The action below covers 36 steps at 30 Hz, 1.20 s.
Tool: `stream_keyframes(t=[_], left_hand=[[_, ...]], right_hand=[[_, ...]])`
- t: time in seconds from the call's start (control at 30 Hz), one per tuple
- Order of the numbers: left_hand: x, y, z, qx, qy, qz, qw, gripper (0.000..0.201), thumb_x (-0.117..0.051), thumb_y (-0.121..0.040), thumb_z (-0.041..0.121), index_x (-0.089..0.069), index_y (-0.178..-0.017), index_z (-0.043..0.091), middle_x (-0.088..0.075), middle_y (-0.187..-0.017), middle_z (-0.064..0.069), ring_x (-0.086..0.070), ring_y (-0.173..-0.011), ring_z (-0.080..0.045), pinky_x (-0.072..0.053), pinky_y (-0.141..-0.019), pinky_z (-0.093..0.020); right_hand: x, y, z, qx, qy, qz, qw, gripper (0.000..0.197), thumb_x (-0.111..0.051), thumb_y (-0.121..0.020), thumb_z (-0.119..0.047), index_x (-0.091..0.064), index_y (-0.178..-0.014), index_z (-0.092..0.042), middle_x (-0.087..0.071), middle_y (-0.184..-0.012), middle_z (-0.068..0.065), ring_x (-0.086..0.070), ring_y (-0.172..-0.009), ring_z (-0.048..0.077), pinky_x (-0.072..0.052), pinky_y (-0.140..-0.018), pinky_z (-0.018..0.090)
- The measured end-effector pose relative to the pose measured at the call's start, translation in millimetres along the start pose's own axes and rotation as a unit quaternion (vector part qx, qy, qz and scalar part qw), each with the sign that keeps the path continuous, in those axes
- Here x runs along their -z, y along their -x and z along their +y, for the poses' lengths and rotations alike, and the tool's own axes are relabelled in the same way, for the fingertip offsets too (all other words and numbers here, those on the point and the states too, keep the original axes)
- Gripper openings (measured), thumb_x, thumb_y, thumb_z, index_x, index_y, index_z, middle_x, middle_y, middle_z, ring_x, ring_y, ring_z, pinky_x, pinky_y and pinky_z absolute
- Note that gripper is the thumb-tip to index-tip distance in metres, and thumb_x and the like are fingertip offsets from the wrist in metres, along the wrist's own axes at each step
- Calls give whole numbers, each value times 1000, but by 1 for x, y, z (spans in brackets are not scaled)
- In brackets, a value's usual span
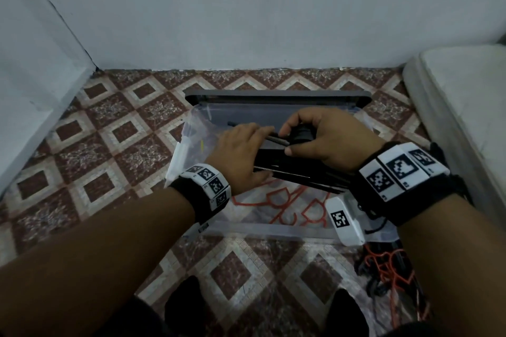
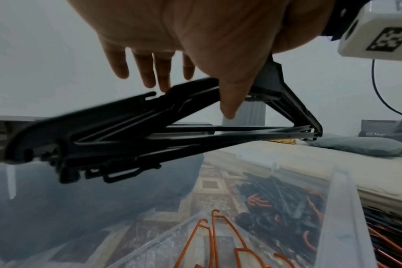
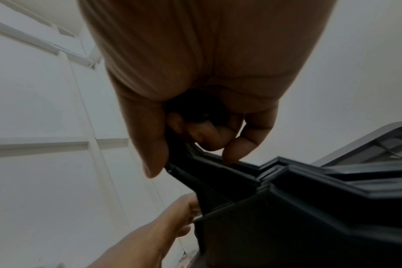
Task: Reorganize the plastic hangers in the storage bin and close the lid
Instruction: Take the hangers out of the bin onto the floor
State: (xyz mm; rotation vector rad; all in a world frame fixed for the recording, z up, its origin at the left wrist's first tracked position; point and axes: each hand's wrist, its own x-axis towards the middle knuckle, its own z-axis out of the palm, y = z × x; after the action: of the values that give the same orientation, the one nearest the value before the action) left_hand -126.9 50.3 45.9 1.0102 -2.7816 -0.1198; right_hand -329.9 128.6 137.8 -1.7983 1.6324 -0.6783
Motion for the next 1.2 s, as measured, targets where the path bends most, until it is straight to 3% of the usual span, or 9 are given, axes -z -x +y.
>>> stream_keyframes(t=[0.1,0.17,0.23,0.37,0.47,0.6,0.7,0.83,1.2], left_hand=[[2,-4,2,10,-44,8,999,79,-63,-74,55,-42,-142,22,-50,-134,-7,-49,-118,-30,-39,-98,-44],[2,-4,4,-5,-19,-3,1000,52,-61,-76,43,-56,-123,23,-64,-110,-4,-59,-98,-29,-41,-81,-36],[0,-2,5,4,44,-26,999,28,-59,-78,35,-55,-103,23,-65,-92,-1,-61,-83,-29,-32,-65,-30],[-2,1,4,19,69,-39,997,21,-61,-82,33,-49,-96,23,-62,-87,-1,-58,-77,-27,-31,-61,-29],[1,-3,1,43,70,-54,995,18,-58,-85,33,-44,-93,25,-56,-82,2,-57,-76,-28,-39,-61,-33],[7,-7,-11,71,100,-25,992,15,-55,-89,31,-47,-98,22,-55,-80,3,-55,-71,-26,-45,-60,-35],[12,-10,-21,93,126,6,988,13,-54,-92,30,-50,-99,20,-51,-72,6,-51,-63,-21,-36,-54,-30],[12,-10,-23,95,145,11,985,13,-55,-93,32,-50,-97,20,-49,-66,8,-50,-58,-16,-34,-50,-28],[18,-14,-14,128,136,17,982,15,-52,-94,28,-48,-87,16,-46,-66,6,-43,-57,-11,-34,-54,-32]], right_hand=[[2,3,-3,14,-8,3,1000,23,-84,-73,-21,-70,-90,-29,-71,-81,-11,-67,-74,9,-55,-68,25],[3,5,-4,20,-30,1,999,23,-84,-73,-20,-70,-89,-29,-71,-82,-6,-68,-75,15,-56,-70,28],[3,6,-4,23,-50,2,998,23,-83,-74,-20,-70,-90,-28,-71,-83,-3,-68,-77,19,-56,-71,28],[5,5,0,22,-14,37,999,29,-82,-75,-26,-66,-98,-34,-70,-89,-8,-64,-75,5,-48,-64,8],[4,4,6,5,25,66,997,52,-80,-76,-38,-56,-122,-35,-63,-108,-12,-60,-88,-3,-42,-71,1],[8,4,28,-78,90,33,992,84,-78,-71,-54,-39,-142,-30,-52,-129,-5,-53,-113,12,-44,-89,23],[9,5,43,-139,216,14,966,67,-72,-80,-47,-46,-139,-28,-55,-135,2,-56,-118,22,-46,-96,36],[6,1,43,-137,305,83,939,32,-56,-89,-33,-56,-122,-31,-66,-115,2,-61,-103,30,-46,-85,42],[1,0,37,-142,307,93,936,19,-48,-94,-31,-54,-111,-32,-64,-107,-1,-57,-102,31,-39,-91,50]])
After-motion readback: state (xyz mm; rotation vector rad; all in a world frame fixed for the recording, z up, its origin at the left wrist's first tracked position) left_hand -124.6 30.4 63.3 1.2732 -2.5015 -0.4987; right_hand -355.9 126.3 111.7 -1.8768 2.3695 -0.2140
